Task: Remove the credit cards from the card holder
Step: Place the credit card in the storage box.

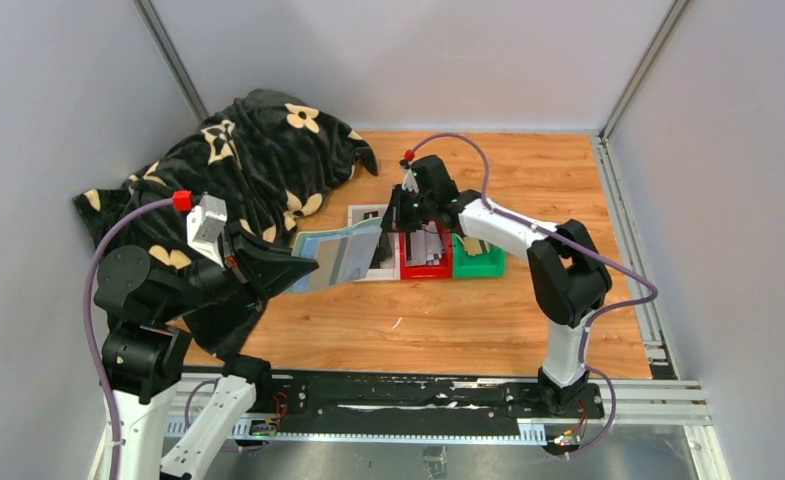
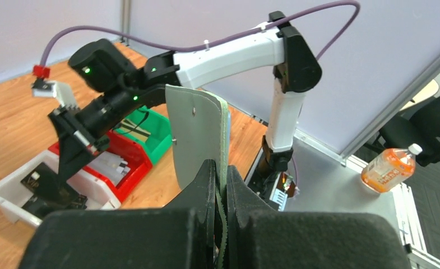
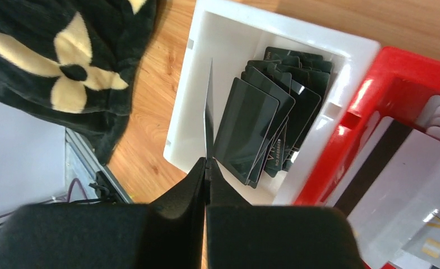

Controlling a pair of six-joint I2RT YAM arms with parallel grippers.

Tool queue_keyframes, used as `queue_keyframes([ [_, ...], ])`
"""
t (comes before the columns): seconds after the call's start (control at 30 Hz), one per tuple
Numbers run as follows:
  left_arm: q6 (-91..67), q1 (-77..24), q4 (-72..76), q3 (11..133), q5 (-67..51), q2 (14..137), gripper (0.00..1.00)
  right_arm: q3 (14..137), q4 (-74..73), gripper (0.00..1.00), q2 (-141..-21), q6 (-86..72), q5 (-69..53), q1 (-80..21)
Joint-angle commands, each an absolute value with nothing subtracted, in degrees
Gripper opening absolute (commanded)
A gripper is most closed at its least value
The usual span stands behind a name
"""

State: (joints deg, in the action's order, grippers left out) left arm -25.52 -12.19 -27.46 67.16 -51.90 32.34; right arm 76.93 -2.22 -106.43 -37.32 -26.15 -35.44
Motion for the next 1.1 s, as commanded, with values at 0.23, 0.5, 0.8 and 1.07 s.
queue_keyframes([
  [0.23,-30.37,-12.39,-19.96,68.07,-55.44,31.04,0.0,84.74,-10.68,0.0,-113.3,-36.83,-18.56,-40.64],
  [0.5,-34.8,-12.39,-15.47,67.16,-56.75,30.85,0.0,82.09,-9.88,0.47,-106.87,-36.84,-13.8,-41.98],
  [0.8,-39.26,-12.39,-10.17,66.33,-58.61,30.67,0.0,72.06,-1.54,0.77,-83.71,-34.83,-19.95,-42.05],
  [1.07,-42.87,-12.39,-6.12,65.07,-58.77,31.1,0.0,47.32,34.11,0.77,-59.99,-40.8,-47.2,-41.97],
])
